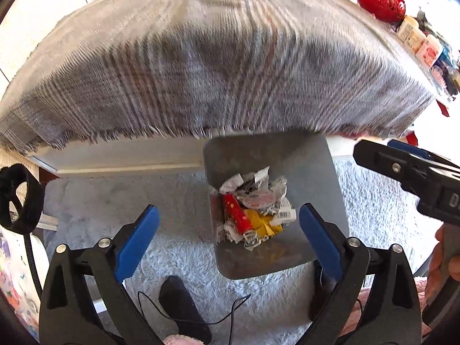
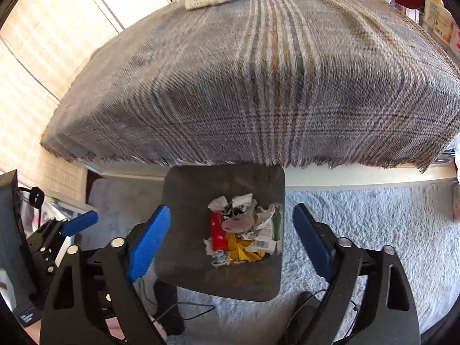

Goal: Collect trash
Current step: 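Move both tools back over the table toward the medicine box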

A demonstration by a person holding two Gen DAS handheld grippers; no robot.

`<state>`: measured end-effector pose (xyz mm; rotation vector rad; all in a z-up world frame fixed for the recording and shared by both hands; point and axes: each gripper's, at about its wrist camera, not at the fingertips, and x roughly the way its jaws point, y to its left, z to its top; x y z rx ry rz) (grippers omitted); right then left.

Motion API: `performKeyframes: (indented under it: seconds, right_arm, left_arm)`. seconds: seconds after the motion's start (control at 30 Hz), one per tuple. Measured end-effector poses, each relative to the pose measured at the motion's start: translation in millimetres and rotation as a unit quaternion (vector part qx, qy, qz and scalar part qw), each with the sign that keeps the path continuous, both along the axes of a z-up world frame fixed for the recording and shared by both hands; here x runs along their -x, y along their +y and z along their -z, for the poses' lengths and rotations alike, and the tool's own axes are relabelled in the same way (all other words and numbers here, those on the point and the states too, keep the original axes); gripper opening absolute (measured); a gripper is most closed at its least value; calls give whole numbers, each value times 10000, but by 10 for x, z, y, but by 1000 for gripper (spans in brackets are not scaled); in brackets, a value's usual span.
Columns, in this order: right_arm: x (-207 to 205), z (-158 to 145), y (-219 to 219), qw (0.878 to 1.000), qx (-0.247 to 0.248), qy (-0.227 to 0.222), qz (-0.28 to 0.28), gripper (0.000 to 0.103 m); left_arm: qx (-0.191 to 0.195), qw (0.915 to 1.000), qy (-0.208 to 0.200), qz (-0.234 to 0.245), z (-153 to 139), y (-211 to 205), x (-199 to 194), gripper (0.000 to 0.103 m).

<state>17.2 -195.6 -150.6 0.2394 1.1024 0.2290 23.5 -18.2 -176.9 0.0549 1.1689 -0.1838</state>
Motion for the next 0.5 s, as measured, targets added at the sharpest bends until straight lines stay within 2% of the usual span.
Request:
performKeyframes:
  seconds: [0.2,0.37,0.5]
  right_arm:
    - [-111,-542,-50,9984,27,-560,-12,94]
    - [-255,-929,-109,9959,196,-878,27,94]
    - [-381,-1147,-215,9940,351,-1034,47,94]
  left_arm:
    - [-67,9990,-446,15,-462,39,-180,95]
    - [-40,9968,-791,-93,-917,127,-366,95]
    - [-209,9937,-1088,-154,-1229,202,-500,95]
